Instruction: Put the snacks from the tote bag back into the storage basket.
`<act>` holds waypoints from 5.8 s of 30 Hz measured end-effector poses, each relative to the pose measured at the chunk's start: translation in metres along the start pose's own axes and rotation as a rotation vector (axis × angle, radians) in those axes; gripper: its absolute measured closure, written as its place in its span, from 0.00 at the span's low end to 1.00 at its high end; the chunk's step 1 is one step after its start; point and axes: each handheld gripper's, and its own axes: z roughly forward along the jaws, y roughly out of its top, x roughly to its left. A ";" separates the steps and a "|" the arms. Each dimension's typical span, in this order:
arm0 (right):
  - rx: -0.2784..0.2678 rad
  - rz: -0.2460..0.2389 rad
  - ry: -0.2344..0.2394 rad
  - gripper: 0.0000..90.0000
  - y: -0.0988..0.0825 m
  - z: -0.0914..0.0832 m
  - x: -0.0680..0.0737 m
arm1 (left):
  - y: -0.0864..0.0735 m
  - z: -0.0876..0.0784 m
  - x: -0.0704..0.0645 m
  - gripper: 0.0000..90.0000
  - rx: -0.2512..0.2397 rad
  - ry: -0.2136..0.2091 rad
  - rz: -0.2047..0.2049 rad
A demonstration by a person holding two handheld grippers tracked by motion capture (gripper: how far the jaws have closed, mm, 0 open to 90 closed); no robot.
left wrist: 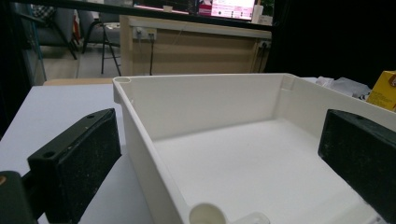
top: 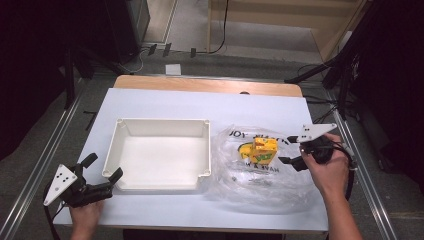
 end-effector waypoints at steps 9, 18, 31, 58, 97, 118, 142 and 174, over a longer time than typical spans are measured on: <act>0.099 -0.093 0.012 0.33 0.028 0.004 -0.005 | 0.000 0.000 0.000 0.00 -0.002 0.001 -0.003; 0.200 -0.169 0.047 0.35 0.052 0.021 -0.004 | 0.000 0.000 0.000 0.00 -0.002 -0.001 -0.002; 0.299 -0.240 0.127 0.41 0.071 0.041 -0.003 | 0.000 0.000 0.001 0.00 -0.002 0.000 -0.002; 0.426 -0.299 0.232 0.54 0.082 0.068 -0.007 | 0.000 0.001 0.001 0.00 0.001 -0.001 -0.003; 0.410 -0.339 0.226 0.58 0.120 0.038 -0.006 | 0.001 -0.001 0.004 0.00 -0.006 -0.011 -0.024; 0.371 -0.379 0.227 0.58 0.159 0.035 0.006 | 0.001 0.000 0.003 0.00 -0.004 -0.010 -0.018; 0.310 -0.387 0.258 0.59 0.186 0.038 0.017 | 0.001 0.000 0.002 0.00 0.002 -0.008 -0.012; 0.268 -0.410 0.284 0.60 0.221 0.052 0.037 | 0.001 0.001 0.001 0.00 0.003 -0.013 -0.005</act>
